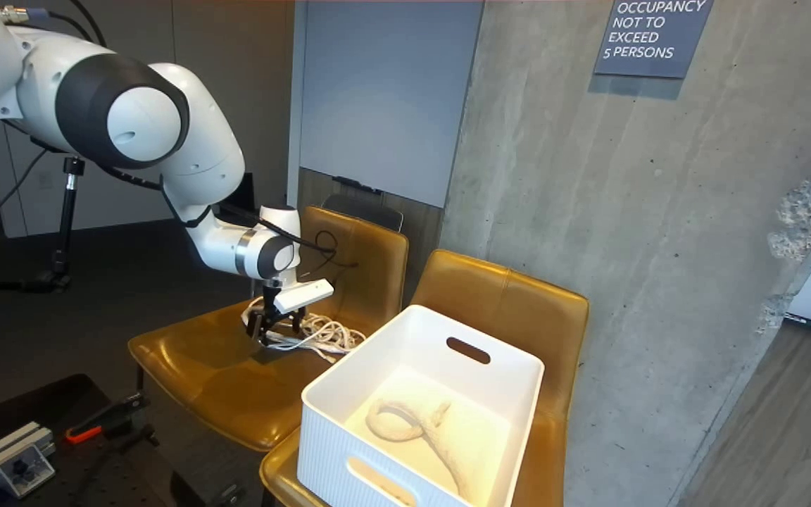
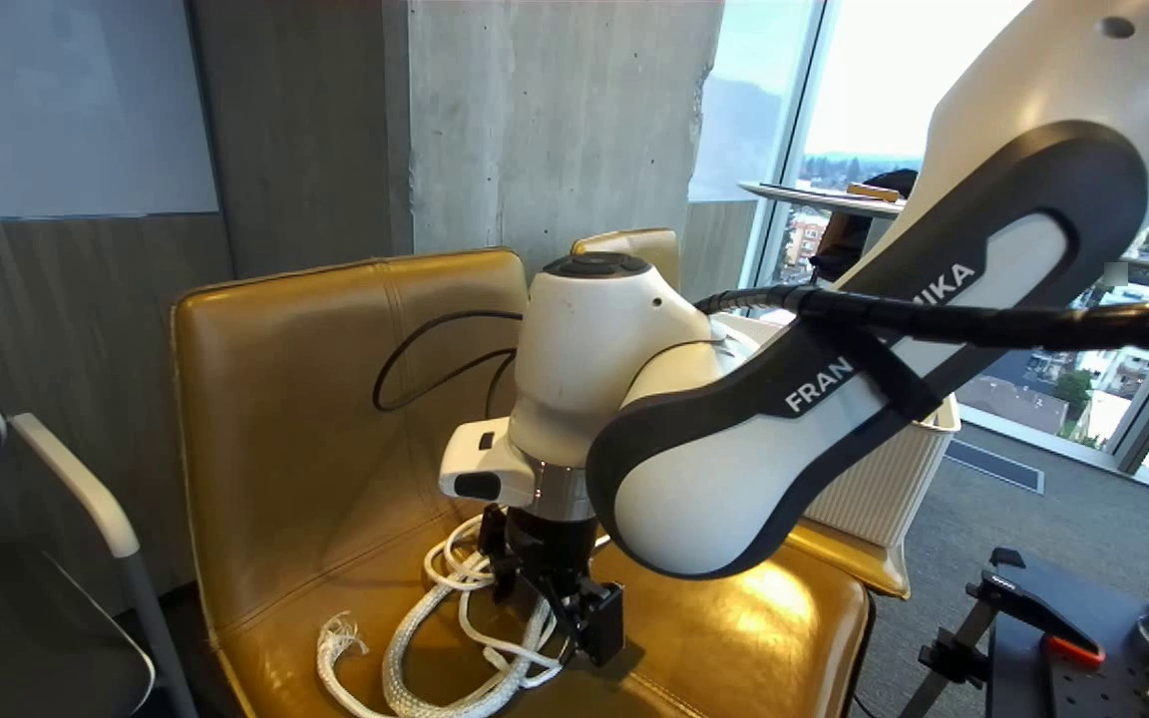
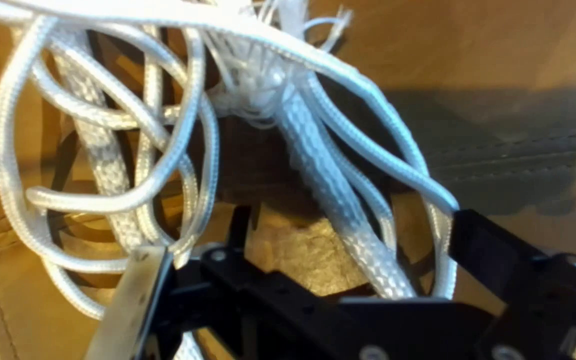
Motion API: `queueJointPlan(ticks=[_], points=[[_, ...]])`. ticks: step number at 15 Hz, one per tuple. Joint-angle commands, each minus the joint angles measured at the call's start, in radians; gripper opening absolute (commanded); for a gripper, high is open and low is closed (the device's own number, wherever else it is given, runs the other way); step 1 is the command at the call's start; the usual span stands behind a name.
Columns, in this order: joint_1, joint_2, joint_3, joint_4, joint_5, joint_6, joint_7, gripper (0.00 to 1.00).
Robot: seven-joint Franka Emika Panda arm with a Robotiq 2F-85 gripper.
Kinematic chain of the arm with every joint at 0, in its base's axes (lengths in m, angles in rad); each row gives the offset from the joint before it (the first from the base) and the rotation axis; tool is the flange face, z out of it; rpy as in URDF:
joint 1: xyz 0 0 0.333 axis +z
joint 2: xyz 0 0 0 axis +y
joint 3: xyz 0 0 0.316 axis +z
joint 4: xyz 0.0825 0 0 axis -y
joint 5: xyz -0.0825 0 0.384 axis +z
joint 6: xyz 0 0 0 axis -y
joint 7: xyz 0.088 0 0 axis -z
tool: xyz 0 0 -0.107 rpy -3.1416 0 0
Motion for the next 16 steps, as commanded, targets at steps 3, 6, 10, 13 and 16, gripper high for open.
queueJointPlan(ticks=[3,6,10,13,16], points=[[0.026,0.054,0.006,0.076,-0.041,-0.072,0.014,0.74],[0.027,0.053,0.001,0.081,-0.054,-0.075,0.013,0.52],[0.020,0.052,-0.006,0.092,-0.054,-0.082,0.015,0.22],[0.014,0.051,-0.013,0.097,-0.054,-0.087,0.016,0.01],[0.005,0.029,-0.020,0.076,-0.056,-0.097,0.016,0.00]])
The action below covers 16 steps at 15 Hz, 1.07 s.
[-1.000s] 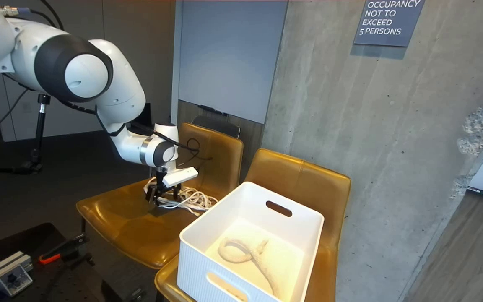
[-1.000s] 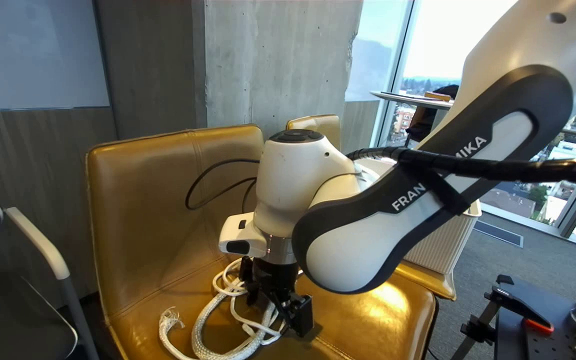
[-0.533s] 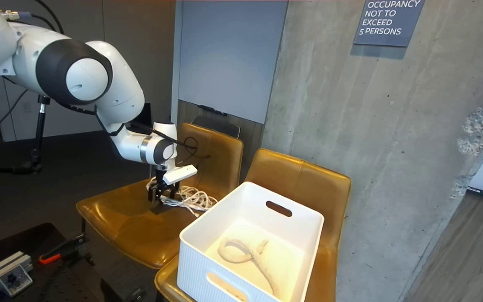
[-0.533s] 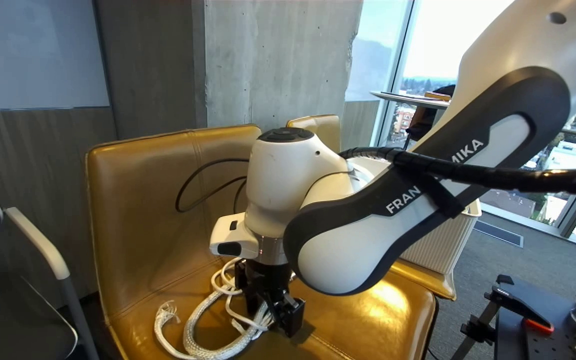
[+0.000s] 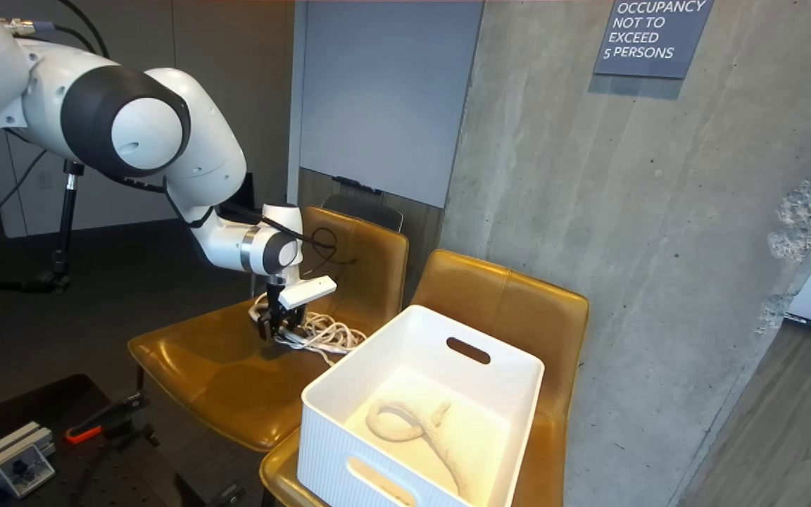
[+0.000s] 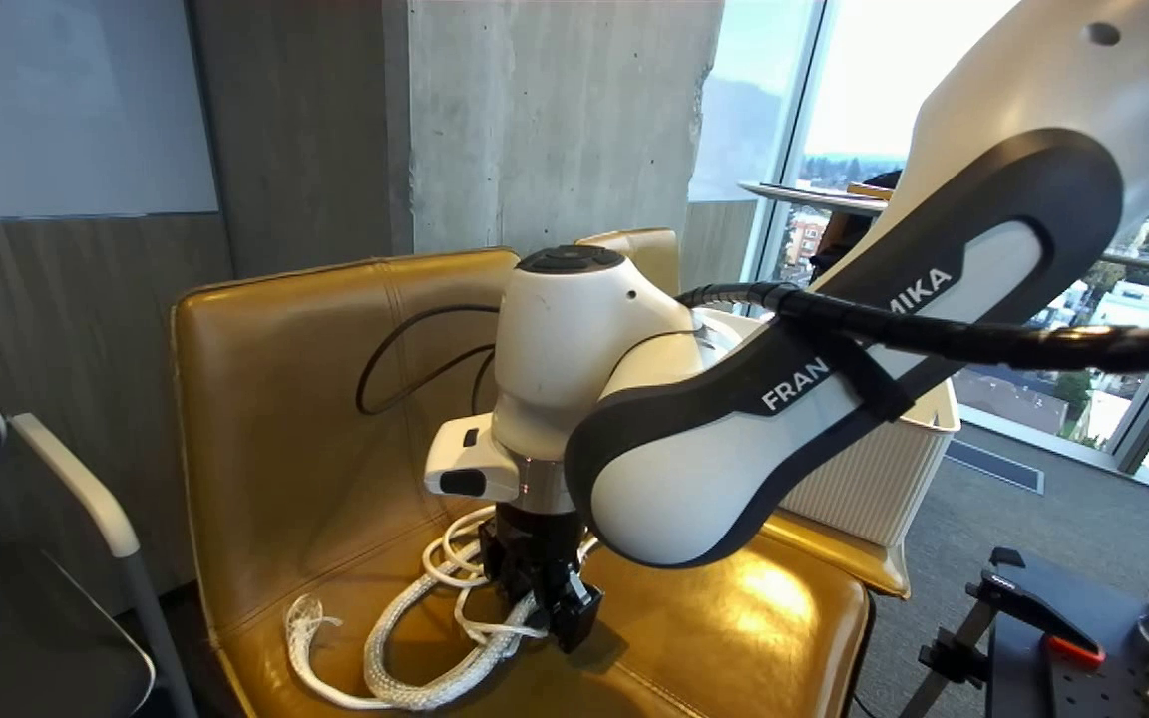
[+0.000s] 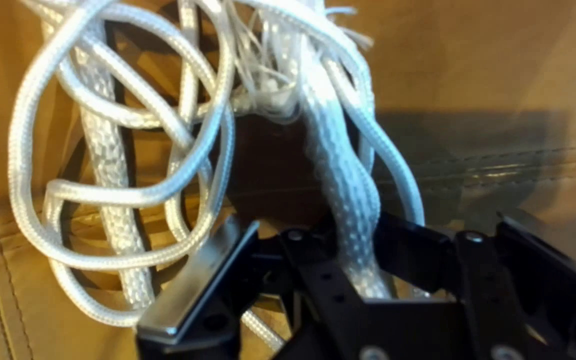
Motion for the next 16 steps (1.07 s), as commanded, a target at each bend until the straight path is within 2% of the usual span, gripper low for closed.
queueJointPlan(ticks=[1,6,9,16], points=[[-0.012,-0.011,-0.009,-0.006,-0.028,-0.033,0.016,0.02],[-0.052,-0.144,-0.021,-0.108,-0.022,-0.047,0.018,0.00],[-0.098,-0.274,-0.026,-0.190,-0.012,-0.055,0.020,0.00],[-0.208,-0.563,-0.049,-0.296,0.010,-0.081,0.000,0.00]])
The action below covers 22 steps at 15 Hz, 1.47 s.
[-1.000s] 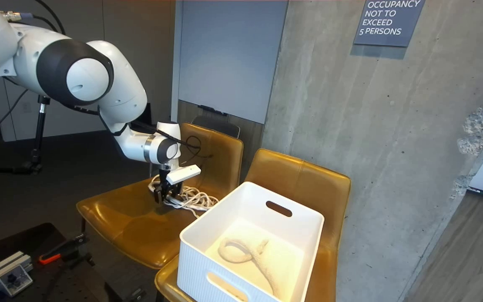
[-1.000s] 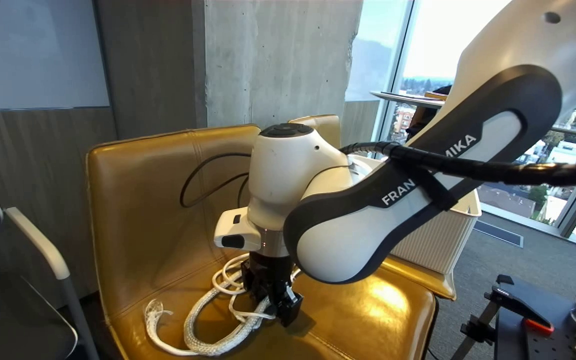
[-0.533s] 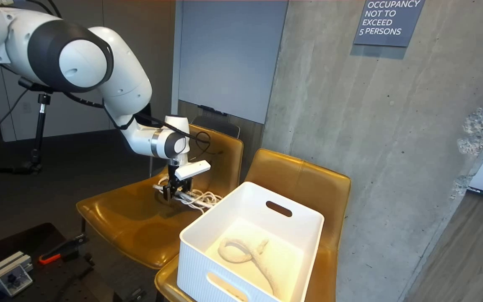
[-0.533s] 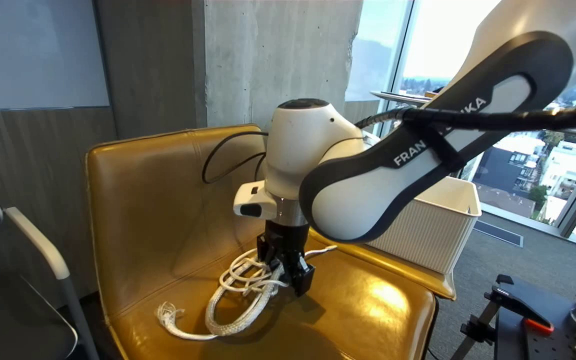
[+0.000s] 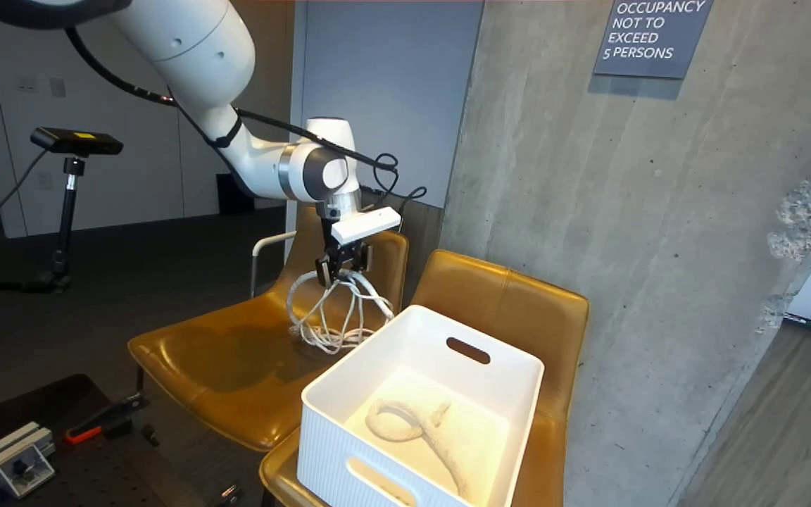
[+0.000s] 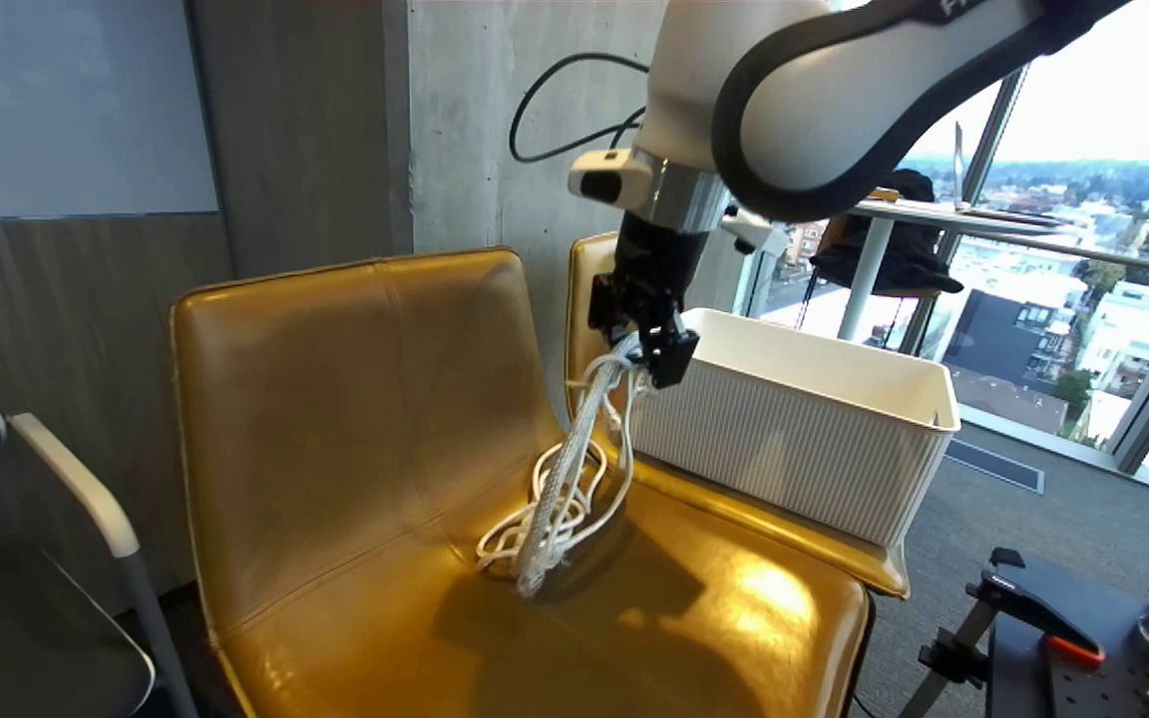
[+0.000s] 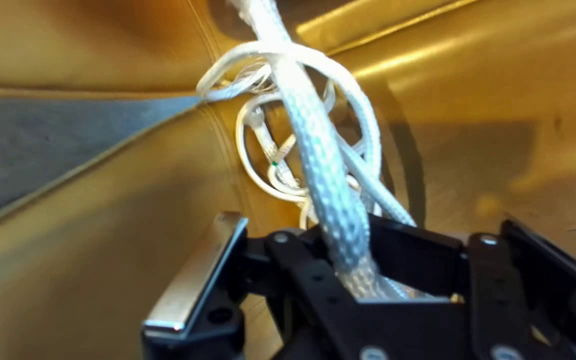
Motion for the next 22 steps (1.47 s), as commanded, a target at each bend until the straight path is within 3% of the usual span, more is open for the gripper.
queueJointPlan(ticks=[1,6,11,16,22], points=[[-0.047,-0.186,-0.015,-0.104,0.012,-0.031,-0.005,0.00],[-0.078,-0.409,-0.058,-0.166,0.034,-0.194,0.018,0.00],[-0.128,-0.491,-0.148,-0.048,0.053,-0.334,0.001,0.00],[-0.168,-0.405,-0.210,0.219,0.083,-0.427,-0.001,0.00],[-0.202,-0.246,-0.218,0.532,0.113,-0.498,-0.005,0.00]])
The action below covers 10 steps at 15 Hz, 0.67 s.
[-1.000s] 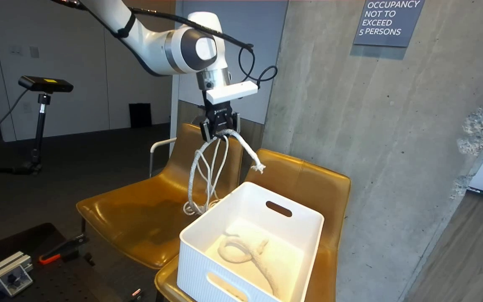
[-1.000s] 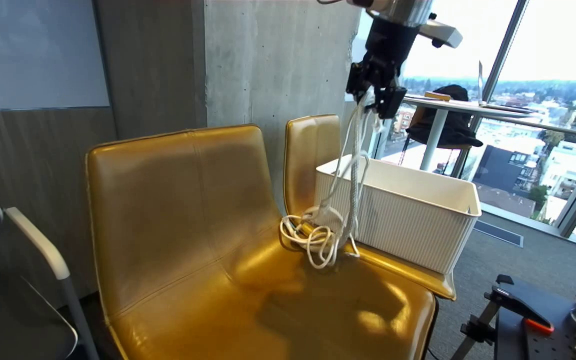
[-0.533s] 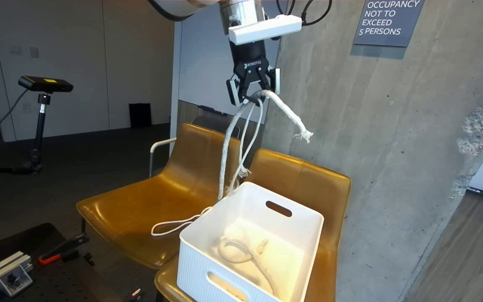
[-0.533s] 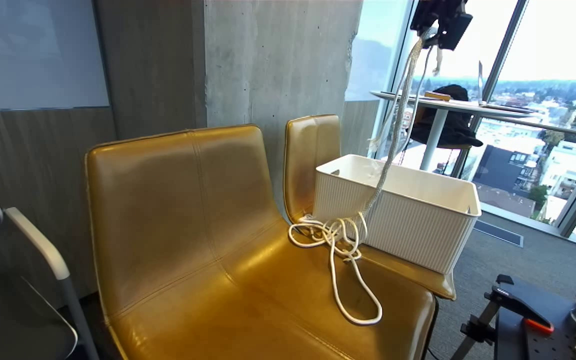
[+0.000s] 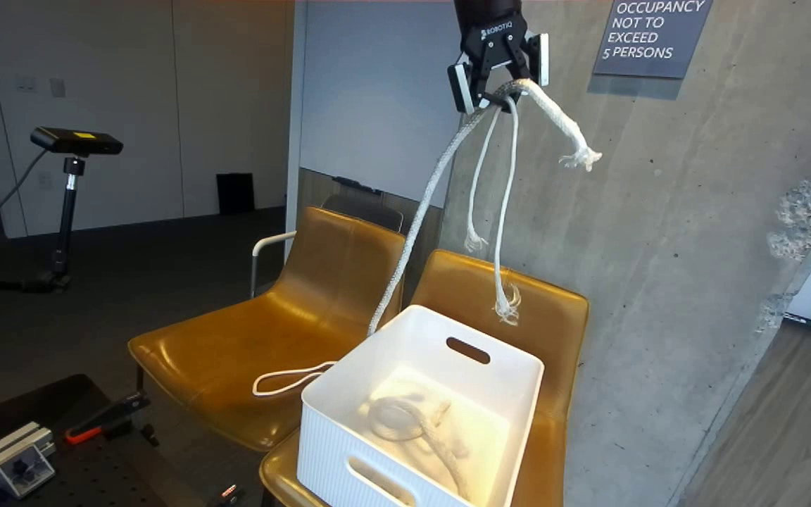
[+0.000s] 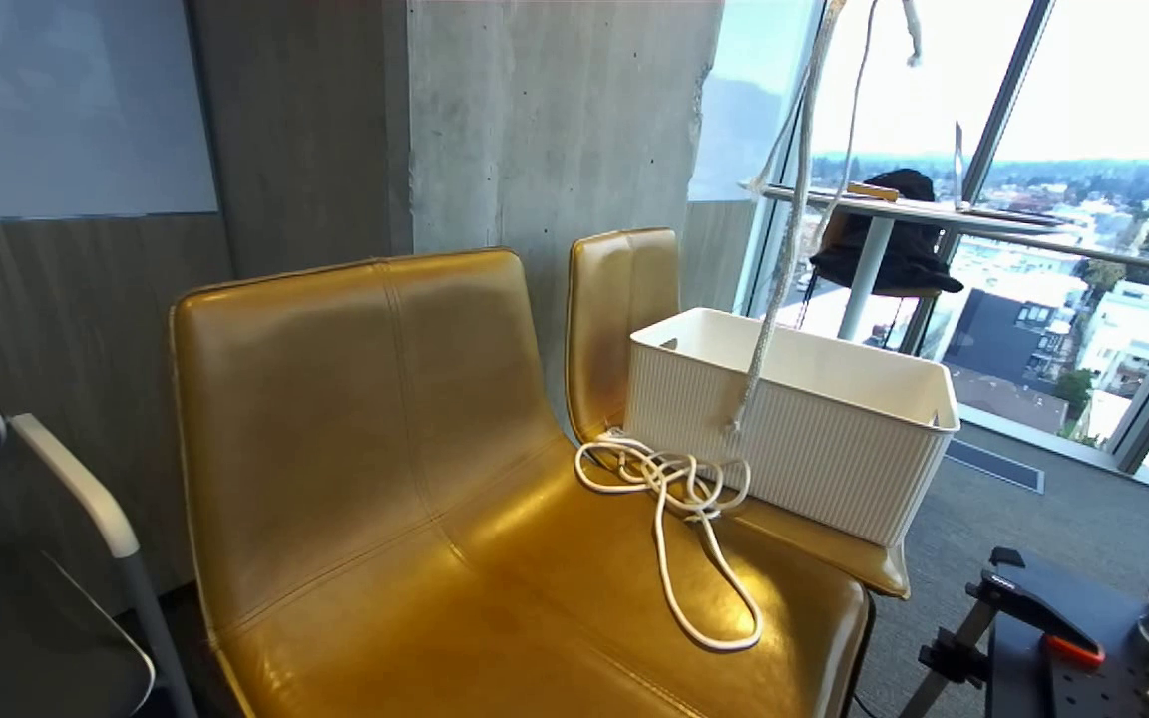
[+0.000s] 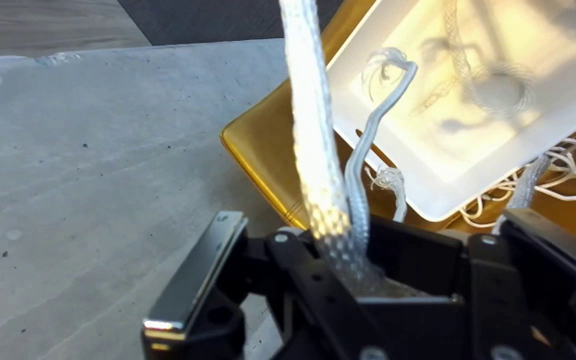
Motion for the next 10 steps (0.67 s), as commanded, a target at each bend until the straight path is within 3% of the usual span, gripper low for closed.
queueJointPlan(ticks=[1,10], points=[[-0.026,0.138,0.000,0.237,0.028,-0.074,-0.017,0.00],[-0.113,0.370,-0.001,0.652,0.078,-0.226,-0.024,0.00]])
